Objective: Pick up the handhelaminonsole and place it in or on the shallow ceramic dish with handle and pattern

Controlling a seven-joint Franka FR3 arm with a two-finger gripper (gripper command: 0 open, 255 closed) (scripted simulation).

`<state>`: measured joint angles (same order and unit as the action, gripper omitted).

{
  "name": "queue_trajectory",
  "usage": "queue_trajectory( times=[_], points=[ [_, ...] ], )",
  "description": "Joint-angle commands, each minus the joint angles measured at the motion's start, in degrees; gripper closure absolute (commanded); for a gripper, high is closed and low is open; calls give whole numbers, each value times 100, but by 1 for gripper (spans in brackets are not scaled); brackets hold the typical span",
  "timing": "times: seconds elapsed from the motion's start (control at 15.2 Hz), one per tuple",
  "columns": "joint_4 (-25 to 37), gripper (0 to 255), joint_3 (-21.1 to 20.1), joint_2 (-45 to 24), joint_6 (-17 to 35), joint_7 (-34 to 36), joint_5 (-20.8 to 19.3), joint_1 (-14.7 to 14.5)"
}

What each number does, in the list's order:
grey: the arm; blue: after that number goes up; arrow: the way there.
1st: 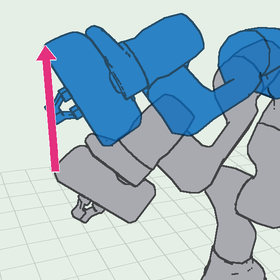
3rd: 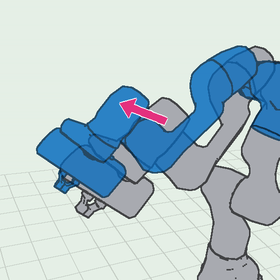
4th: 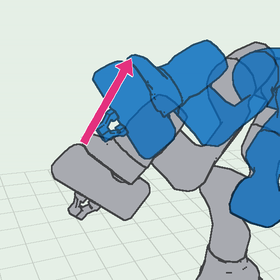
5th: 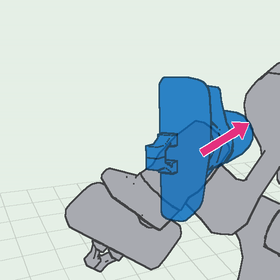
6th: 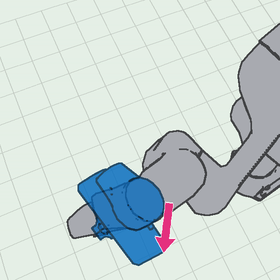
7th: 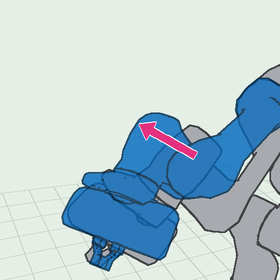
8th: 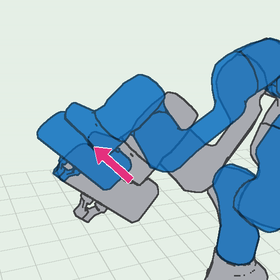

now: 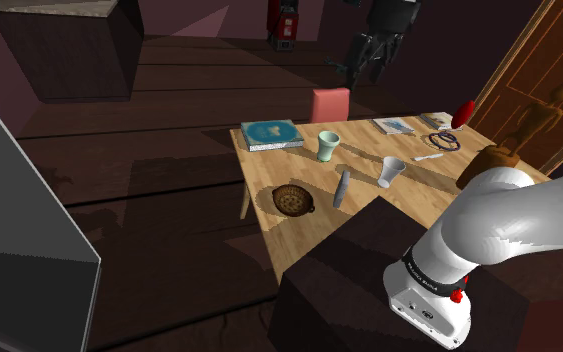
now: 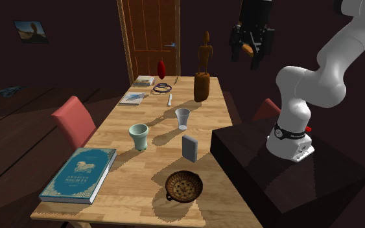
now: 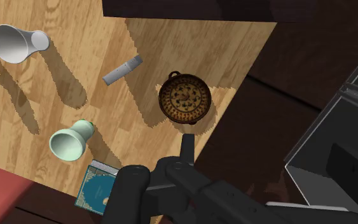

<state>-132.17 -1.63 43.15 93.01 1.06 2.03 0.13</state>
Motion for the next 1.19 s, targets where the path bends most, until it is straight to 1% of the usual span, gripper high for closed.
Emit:
queue_trajectory(
  times=[0.0,0.33,0.59,1.12],
  points=[
    [0,0,0,0,0,0,0,0],
    [-780,0,124,-126,856,128,-121,229],
    [-1312,0,231,-354,1577,234,-223,428],
    [-2101,0,474,-1201,3141,456,-440,851]
  ],
)
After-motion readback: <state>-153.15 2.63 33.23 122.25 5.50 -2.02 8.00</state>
